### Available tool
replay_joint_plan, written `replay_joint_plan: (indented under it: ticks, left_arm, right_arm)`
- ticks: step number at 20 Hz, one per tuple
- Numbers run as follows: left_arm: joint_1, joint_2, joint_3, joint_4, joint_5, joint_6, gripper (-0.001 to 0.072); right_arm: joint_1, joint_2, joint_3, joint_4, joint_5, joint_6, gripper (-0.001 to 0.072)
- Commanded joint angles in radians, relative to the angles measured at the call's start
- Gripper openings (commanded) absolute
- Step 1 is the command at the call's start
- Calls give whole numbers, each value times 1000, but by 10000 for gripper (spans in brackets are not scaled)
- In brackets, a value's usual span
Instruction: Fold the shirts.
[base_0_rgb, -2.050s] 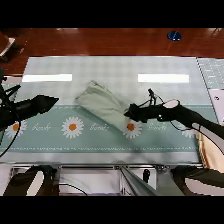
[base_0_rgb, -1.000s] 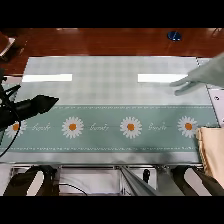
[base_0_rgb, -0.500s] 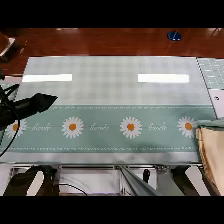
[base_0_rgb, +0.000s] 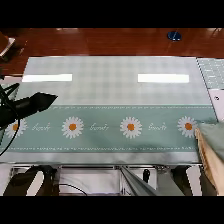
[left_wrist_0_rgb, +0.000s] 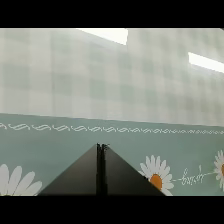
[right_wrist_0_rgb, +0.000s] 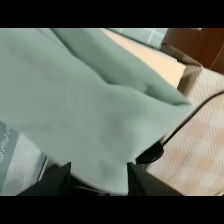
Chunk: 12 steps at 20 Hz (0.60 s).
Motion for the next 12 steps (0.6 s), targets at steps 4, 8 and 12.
replay_joint_plan:
  ticks: [4,8,12]
  left_arm:
    - [-2,-95,4,-5,53,68,17]
    - [-9,-297,249,-61,24,112,17]
    - [-156,-504,678,-66,-145,116,16]
  right_arm:
    - [-6,-61,-45,-26,-62,6,408]
    - [125,-207,171,558,-291,-151,36]
    - [631,-269,181,834,-611,-279,36]
